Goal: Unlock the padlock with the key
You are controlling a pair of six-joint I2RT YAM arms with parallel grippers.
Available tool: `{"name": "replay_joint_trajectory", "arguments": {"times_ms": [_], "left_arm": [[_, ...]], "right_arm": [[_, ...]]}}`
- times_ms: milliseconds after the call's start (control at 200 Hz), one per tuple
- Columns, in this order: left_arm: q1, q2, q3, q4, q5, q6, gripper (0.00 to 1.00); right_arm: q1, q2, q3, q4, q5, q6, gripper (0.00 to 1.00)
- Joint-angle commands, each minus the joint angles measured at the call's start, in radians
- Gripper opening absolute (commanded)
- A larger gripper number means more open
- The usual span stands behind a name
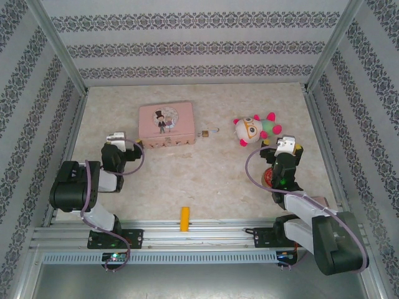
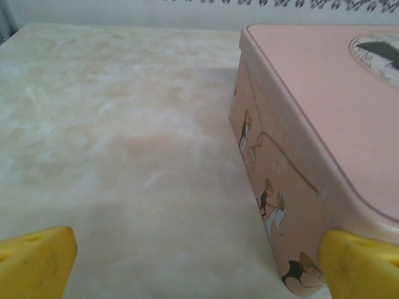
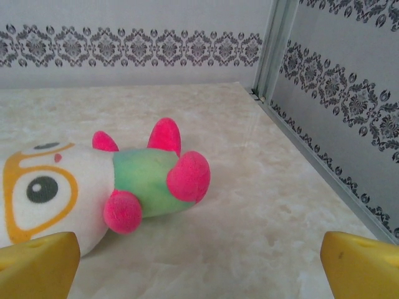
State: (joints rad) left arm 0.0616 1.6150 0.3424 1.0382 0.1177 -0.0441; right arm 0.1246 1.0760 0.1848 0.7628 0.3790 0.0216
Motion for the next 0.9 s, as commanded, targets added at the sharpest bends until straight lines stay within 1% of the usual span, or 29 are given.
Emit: {"name": "replay_joint_trajectory", "arguments": {"times_ms": [0,135,335,485,545,640,735,835,865,895], "left_arm": [[-0.003,-0.022,0.029,-0.056,0.046,0.025,0.99],[-0.003,-0.023,0.026,-0.052,0.030,0.020,0.99],[-0.003,-0.022,0.026,-0.050,0.029,0.020,0.99],[-0.003,-0.022,0.023,-0.045,0.025,0.017,0.99],[-0.003,-0.022,0.020,-0.042,0.020,0.015,0.99],[-0.003,-0.023,0.018,-0.036,0.019,0.013,0.99],[-0.003,-0.023,0.017,-0.033,0.018,0.013,0.99],[-0.003,-0.023,0.020,-0.039,0.021,0.015,0.99],[-0.003,-0.022,0.020,-0.041,0.023,0.016,0.99],[-0.003,-0.022,0.021,-0.041,0.026,0.017,0.99]], "right_arm": [[-0.017,0.028,-0.017,0.086,-0.033,-0.002,0.98],[-0.027,0.104,-0.024,0.177,-0.045,-0.003,0.98],[-0.041,0.223,0.009,0.274,-0.117,-0.009,0.98],[-0.045,0.413,0.036,0.415,-0.184,-0.015,0.98],[-0.045,0.500,0.057,0.498,-0.183,-0.018,0.98],[-0.064,0.433,0.109,0.283,-0.186,0.010,0.98],[-0.091,0.463,0.148,0.262,-0.191,0.044,0.98],[-0.104,0.459,0.154,0.218,-0.301,0.025,0.98],[-0.105,0.462,0.187,0.207,-0.345,0.011,0.98],[-0.107,0.456,0.188,0.197,-0.355,0.011,0.98]]}}
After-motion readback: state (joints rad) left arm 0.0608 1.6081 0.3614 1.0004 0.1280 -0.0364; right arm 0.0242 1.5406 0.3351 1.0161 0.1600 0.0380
